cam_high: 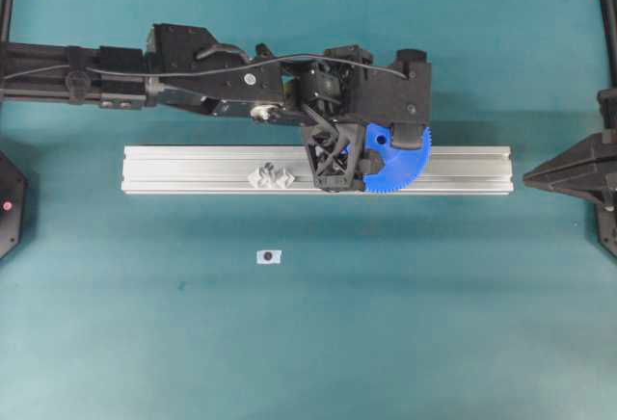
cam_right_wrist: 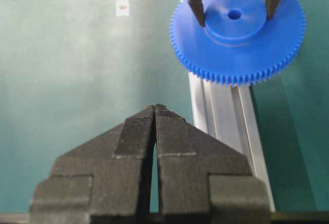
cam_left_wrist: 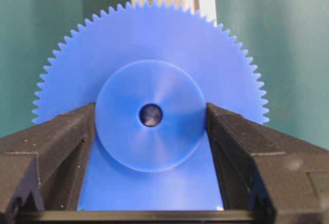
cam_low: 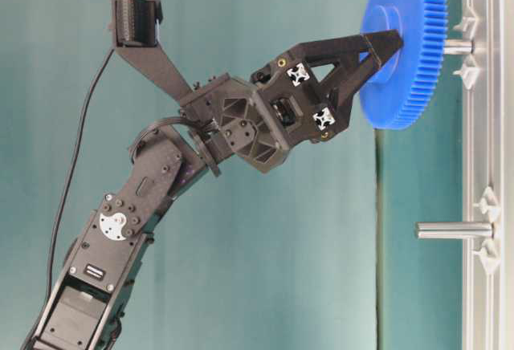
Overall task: Find the location of the shaft and insert the large gear.
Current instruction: 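Align the gear's center hole above the shaft with the left gripper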
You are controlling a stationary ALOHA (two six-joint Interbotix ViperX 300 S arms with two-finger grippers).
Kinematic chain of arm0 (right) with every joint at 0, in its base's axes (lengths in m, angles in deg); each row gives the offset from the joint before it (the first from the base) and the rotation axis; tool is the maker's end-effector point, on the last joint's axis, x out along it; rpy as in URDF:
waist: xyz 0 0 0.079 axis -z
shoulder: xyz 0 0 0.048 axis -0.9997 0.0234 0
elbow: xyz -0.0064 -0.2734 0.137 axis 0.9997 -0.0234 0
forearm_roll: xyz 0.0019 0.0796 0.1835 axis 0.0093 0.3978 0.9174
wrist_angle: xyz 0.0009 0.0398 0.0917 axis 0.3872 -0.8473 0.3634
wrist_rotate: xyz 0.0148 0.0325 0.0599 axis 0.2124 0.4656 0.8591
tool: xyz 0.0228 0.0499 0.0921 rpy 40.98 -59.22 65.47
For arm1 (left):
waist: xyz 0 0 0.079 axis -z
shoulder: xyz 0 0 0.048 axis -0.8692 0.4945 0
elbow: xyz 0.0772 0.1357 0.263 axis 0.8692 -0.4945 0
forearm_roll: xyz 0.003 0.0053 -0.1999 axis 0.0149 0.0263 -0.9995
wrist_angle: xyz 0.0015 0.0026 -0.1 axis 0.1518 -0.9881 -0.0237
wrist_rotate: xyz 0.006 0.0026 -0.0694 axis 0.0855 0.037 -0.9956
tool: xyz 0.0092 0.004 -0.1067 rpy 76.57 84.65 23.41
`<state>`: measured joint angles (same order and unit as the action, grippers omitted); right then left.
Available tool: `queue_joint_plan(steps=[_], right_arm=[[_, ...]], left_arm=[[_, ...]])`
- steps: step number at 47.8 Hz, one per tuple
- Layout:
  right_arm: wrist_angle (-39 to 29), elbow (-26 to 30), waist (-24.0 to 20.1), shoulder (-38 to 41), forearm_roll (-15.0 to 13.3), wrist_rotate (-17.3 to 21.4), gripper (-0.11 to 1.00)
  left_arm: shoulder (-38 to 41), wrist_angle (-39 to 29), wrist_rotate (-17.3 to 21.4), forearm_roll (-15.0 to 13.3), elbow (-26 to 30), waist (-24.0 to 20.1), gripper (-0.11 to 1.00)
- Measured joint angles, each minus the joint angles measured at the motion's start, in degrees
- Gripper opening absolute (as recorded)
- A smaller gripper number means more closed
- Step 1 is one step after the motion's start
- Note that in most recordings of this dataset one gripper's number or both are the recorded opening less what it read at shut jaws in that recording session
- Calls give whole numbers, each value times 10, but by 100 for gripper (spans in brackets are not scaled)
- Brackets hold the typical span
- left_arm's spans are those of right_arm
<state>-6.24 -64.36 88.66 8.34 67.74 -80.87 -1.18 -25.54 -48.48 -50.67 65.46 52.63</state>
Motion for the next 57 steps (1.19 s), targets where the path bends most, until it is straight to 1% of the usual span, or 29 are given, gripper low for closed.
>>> queue_joint_plan(steps=[7, 17, 37, 39, 42, 44, 57], right_arm=[[0, -1, 0, 0, 0, 0, 3], [0, -1, 0, 0, 0, 0, 3], [0, -1, 0, 0, 0, 1, 3], [0, -1, 0, 0, 0, 0, 3], [0, -1, 0, 0, 0, 1, 3], [0, -1, 0, 0, 0, 0, 3], [1, -1, 0, 1, 0, 1, 3]], left_arm=[[0, 0, -6, 0, 1, 0, 71], [0, 0, -32, 1, 1, 0, 71], [0, -3, -36, 0, 1, 0, 72], [0, -2, -38, 0, 1, 0, 74], [0, -3, -37, 0, 1, -1, 85], [0, -3, -37, 0, 1, -1, 88], [1, -3, -37, 0, 1, 0, 88]])
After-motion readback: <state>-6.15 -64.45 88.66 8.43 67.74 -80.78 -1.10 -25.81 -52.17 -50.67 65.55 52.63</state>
